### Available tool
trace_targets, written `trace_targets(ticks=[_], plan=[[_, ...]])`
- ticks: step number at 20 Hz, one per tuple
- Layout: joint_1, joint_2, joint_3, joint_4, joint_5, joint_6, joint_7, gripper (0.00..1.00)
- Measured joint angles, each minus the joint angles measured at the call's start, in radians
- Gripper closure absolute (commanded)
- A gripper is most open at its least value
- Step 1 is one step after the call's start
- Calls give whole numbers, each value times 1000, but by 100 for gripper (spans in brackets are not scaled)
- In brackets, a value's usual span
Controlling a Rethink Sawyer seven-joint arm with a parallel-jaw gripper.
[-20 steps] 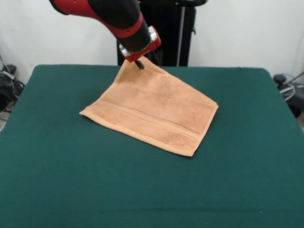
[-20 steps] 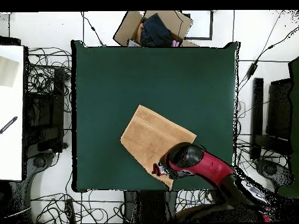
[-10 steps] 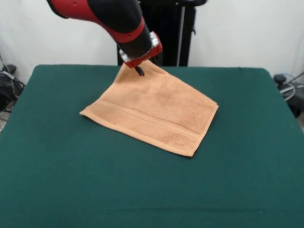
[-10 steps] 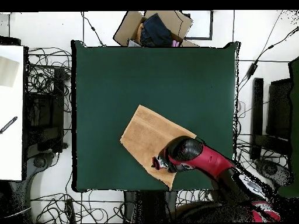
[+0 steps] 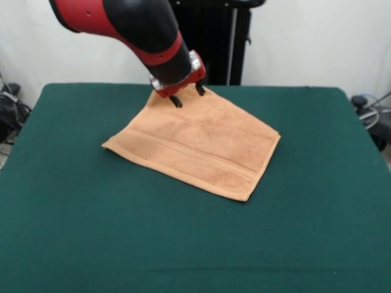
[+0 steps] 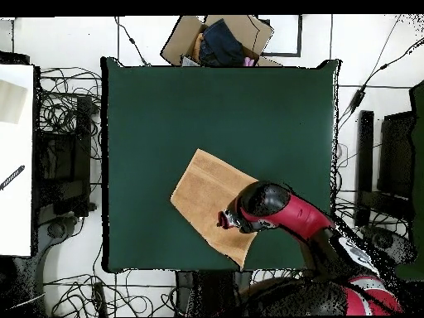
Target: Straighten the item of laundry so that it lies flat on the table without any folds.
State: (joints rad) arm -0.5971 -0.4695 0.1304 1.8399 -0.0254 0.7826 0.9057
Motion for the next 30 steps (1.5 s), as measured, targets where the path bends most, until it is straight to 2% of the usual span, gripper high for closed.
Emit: trace_targets(ticks=[17,30], plan=[[14,68,0,-124,23,75,0,0],[-20,110,0,-188,23,119,0,0]])
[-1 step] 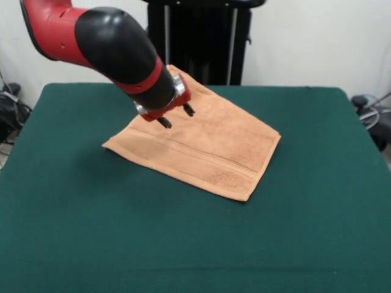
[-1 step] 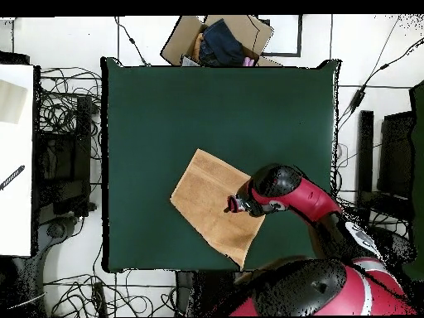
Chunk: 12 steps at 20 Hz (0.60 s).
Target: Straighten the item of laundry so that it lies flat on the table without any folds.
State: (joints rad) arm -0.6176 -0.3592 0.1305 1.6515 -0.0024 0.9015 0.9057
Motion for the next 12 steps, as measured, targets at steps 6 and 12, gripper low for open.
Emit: trace_targets(ticks=[6,12], plan=[[-17,7,0,-17,0,16,0,0],[-17,19,0,-46,0,38,0,0]])
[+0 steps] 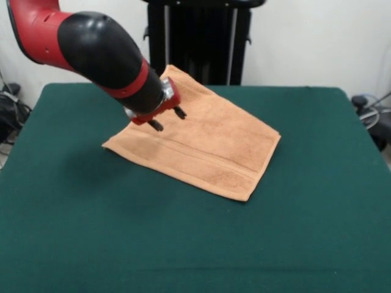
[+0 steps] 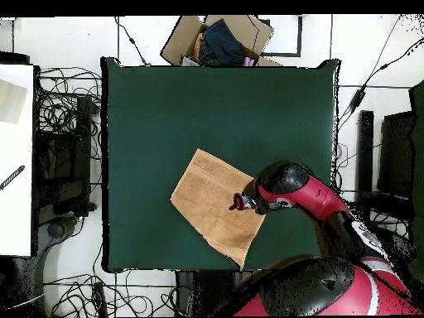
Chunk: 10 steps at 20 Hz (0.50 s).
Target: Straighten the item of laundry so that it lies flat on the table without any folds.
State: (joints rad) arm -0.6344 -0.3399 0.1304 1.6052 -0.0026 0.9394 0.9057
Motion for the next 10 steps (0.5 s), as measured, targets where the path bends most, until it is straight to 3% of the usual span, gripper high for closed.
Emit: trace_targets(ticks=[10], plan=[[0,39,0,-64,0,38,0,0]])
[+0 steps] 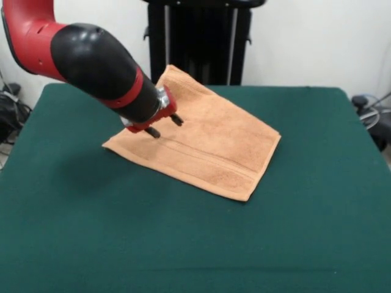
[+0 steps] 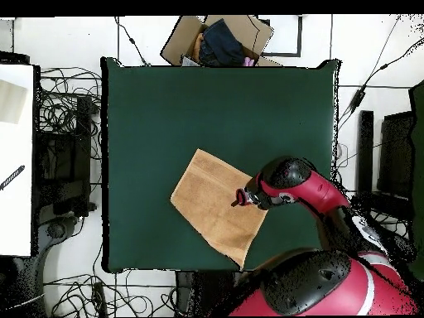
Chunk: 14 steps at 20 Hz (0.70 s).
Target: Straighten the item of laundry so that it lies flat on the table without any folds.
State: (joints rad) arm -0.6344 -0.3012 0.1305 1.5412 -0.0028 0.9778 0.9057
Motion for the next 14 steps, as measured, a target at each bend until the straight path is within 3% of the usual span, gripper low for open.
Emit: trace_targets(ticks=[14], plan=[[0,21,0,-102,0,106,0,0]])
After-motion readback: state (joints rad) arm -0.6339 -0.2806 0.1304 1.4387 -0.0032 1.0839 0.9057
